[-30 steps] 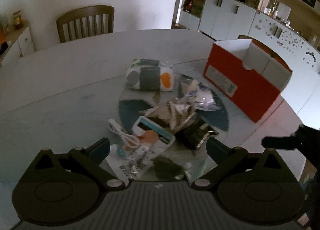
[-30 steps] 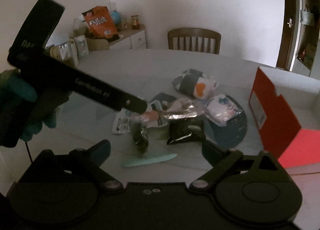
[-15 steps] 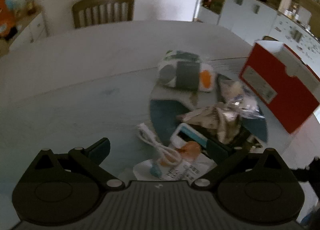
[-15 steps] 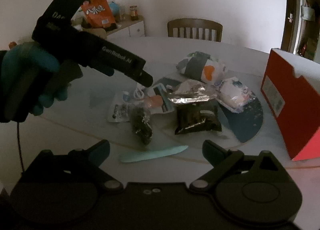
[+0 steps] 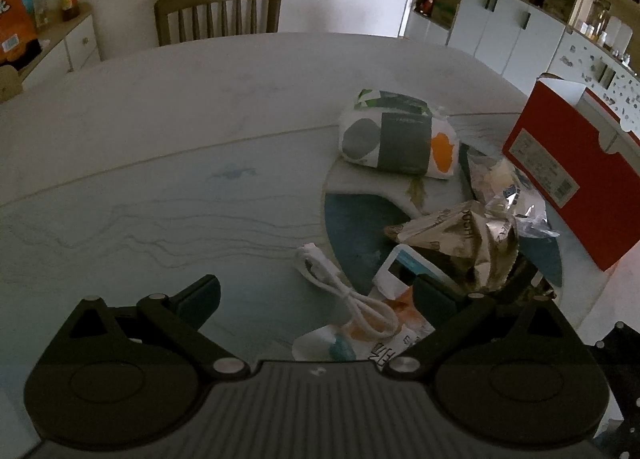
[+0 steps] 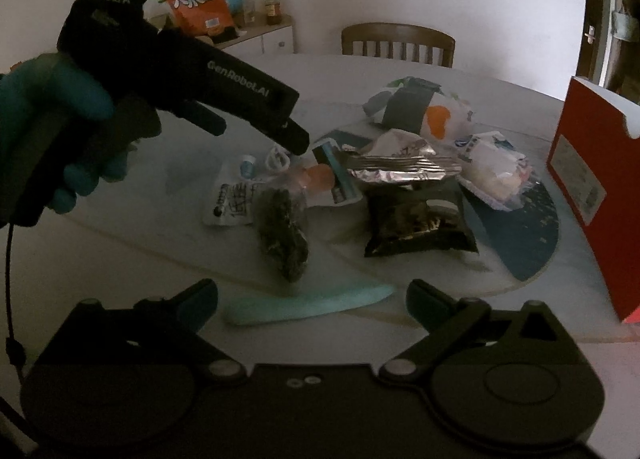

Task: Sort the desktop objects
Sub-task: 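Grasp the white USB cable with the left tool while the right tool grasps the mint-green strip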

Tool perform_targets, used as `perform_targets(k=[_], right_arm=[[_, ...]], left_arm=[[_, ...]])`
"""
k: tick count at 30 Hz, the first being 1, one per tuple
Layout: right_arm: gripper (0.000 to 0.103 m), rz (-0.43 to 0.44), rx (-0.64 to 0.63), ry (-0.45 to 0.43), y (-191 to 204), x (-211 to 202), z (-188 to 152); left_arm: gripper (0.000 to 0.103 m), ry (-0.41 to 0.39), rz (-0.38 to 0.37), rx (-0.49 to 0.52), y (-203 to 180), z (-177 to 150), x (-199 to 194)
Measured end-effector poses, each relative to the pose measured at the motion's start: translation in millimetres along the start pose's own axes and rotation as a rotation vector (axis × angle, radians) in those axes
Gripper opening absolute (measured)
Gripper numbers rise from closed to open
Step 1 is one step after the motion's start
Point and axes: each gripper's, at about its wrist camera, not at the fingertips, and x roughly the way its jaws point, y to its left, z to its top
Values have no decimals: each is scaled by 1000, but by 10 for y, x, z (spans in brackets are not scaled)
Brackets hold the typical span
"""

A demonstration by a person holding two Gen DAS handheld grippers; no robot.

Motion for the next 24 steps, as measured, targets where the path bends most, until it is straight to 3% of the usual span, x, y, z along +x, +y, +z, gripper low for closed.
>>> perform_targets(k=[12,16,19,24], right_arm=[[103,-2,-63,-21,12,40,-42],[102,-1,-66,-26,4,36,-45],[101,0,-70,-29,4,33,-50],[101,1,-72,-32,8,36,-50]], left_arm=[[101,19,12,-46,61,52,190],[90,21,0,-102,141,64,222],[74,8,-4,-118,156,80,221],[63,2,21,-88,95,70,232]])
